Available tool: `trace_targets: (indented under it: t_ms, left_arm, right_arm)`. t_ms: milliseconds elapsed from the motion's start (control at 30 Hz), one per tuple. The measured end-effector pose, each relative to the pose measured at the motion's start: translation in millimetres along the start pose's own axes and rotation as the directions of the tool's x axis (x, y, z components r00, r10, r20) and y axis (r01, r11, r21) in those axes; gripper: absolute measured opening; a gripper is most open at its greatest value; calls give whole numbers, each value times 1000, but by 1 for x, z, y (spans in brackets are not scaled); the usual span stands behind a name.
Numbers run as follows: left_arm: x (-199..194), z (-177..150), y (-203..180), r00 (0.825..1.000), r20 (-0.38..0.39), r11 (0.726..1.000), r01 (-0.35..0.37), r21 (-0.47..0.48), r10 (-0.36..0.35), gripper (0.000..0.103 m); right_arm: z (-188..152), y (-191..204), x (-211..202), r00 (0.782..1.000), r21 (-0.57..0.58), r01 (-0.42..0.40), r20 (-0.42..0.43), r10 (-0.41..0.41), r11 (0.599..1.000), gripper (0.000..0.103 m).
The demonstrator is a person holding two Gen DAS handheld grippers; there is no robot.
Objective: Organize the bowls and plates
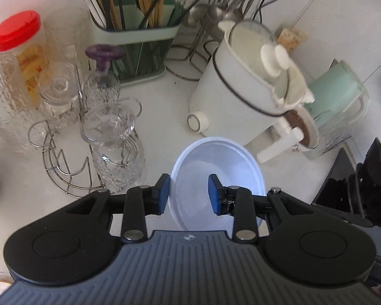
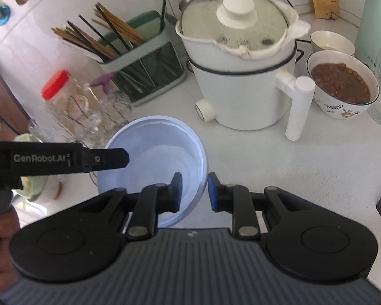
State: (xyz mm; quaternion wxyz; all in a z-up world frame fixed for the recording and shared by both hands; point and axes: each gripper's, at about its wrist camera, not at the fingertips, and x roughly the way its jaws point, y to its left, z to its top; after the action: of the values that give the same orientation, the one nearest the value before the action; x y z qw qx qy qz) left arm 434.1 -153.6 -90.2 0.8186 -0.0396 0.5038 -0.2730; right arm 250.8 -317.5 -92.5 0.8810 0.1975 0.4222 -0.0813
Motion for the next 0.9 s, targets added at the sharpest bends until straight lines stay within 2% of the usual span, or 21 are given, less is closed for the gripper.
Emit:
trace_targets:
  t_ms: [233,400,600,900]
  left_arm:
    - [-33,-8,-3,999,47,1000,-2,-18,3,36]
    - [-50,-19,-2,999,52,1000,-4,-28,6,36]
    - [-57,-28,2,999,39,1000,-13,-20,13,36]
    - [-70,-37,6,997,60,999,-38,-14,38,36]
  right_arm:
    - [-3,12,-29,999,5,-18,31,18,1000,25]
    - [-13,18,-43,999,-8,-29,45,29,1000,25]
    - [-29,23,-43,999,-35,-31,22,32,999,25]
    - [-30,25,-46,995,-33,-85,48,86,996,25]
